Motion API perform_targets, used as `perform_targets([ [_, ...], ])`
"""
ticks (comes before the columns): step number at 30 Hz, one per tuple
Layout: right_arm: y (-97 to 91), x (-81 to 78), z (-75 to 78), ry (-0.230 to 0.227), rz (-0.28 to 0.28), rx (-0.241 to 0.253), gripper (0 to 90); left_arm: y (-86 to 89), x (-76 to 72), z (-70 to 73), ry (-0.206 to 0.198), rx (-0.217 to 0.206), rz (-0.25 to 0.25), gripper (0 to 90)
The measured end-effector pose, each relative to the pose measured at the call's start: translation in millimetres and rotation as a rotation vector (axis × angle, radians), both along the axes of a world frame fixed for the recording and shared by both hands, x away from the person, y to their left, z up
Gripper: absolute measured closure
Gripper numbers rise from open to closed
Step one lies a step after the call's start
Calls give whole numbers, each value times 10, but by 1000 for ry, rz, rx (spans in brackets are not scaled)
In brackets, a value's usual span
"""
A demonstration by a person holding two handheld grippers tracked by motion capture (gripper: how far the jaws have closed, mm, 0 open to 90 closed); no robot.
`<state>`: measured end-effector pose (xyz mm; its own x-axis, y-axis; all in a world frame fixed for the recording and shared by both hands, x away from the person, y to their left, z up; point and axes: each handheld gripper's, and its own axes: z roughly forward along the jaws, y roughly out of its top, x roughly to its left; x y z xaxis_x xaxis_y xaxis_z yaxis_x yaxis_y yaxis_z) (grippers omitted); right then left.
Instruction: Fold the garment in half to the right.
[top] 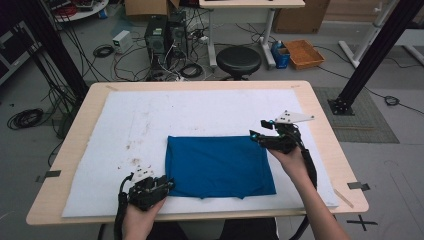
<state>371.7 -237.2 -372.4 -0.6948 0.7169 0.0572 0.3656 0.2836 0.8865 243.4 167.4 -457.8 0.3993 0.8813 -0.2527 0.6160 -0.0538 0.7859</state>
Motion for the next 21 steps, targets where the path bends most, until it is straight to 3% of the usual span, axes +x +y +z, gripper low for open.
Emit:
perform_targets([
  [7, 417, 113, 31, 22, 61, 1, 386, -66, -20, -6, -30, 36, 18, 763],
  [9, 566, 162, 33, 37, 90, 2, 451, -84, -28, -5, -37, 52, 16, 784],
  [18, 1290, 406, -8, 102, 178, -12, 542, -80, -34, -6, -44, 55, 3, 816],
  [21, 1540, 461, -48, 119, 201, -47, 554, -77, -33, -4, -43, 50, 3, 816],
])
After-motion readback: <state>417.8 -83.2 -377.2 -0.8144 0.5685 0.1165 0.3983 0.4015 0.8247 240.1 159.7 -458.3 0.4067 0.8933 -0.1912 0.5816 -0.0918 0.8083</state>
